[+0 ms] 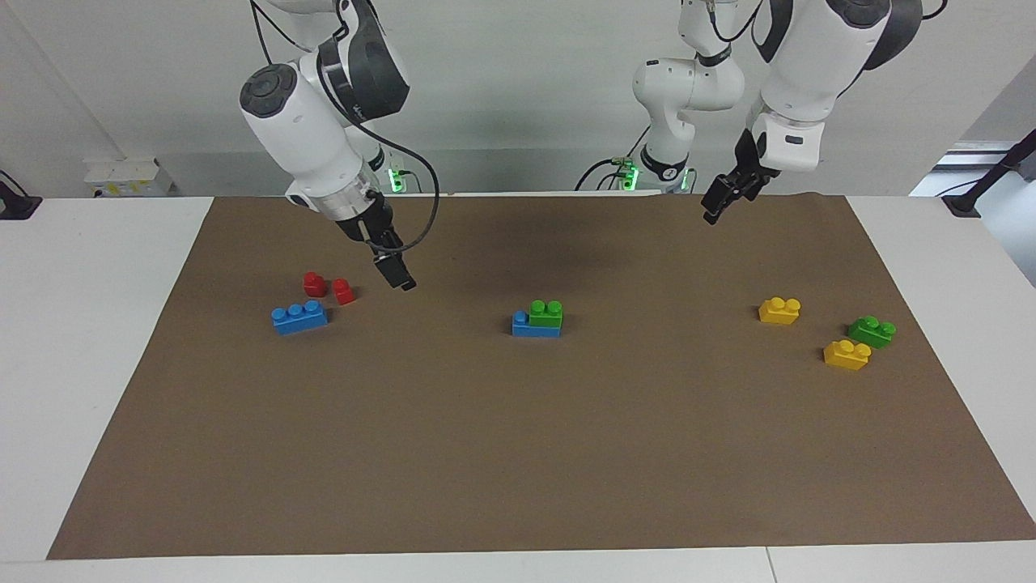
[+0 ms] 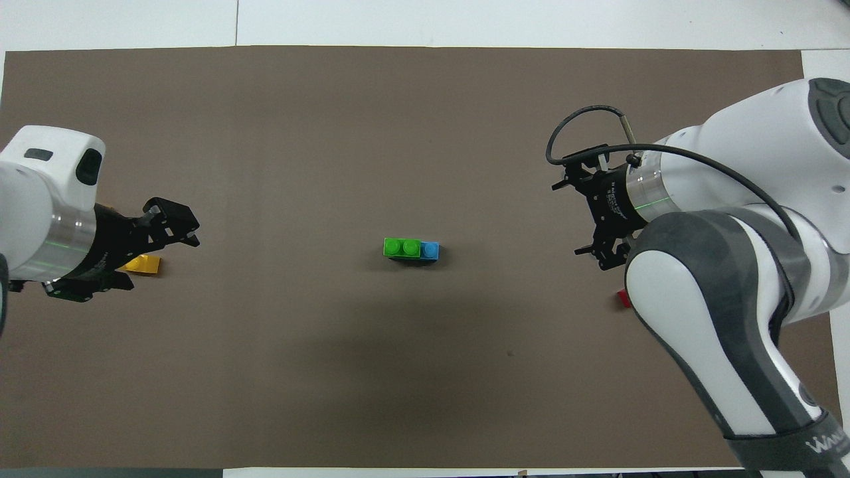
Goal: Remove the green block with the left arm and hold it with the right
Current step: 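Move the left and right grippers toward the green-blue block pair, then lower the left gripper onto green while the right gripper lowers onto blue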
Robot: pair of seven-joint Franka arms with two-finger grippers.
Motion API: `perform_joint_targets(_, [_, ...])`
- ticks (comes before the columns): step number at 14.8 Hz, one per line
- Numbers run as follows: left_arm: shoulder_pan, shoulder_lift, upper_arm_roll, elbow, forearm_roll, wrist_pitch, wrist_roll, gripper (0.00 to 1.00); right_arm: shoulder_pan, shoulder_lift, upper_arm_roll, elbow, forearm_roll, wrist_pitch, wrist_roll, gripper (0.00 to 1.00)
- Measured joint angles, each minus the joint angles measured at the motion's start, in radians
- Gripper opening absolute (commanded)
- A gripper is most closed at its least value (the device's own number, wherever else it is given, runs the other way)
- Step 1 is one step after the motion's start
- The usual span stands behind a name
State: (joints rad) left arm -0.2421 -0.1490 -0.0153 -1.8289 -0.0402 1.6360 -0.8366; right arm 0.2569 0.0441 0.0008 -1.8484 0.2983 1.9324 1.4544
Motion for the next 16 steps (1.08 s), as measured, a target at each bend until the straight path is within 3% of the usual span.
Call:
perform_joint_targets(5, [-0.107,0.000,-0.003,-0.065,-0.018,0.113,-0.409,1.00,0.093,0.008,0.001,-0.103,0.011,0.187,0.104,1.00])
perform_joint_targets(12, [-0.250,0.009,-0.004,-0.146,-0.030,0.239,-0.831,1.00,0.116,0.012,0.001,-0.149,0.046,0.267,0.217,1.00])
perform_joint_targets(16, [-0.317,0.075,-0.005,-0.160,-0.035,0.328,-1.046,1.00,0.156,0.042,0.001,-0.173,0.084,0.316,0.300,1.00])
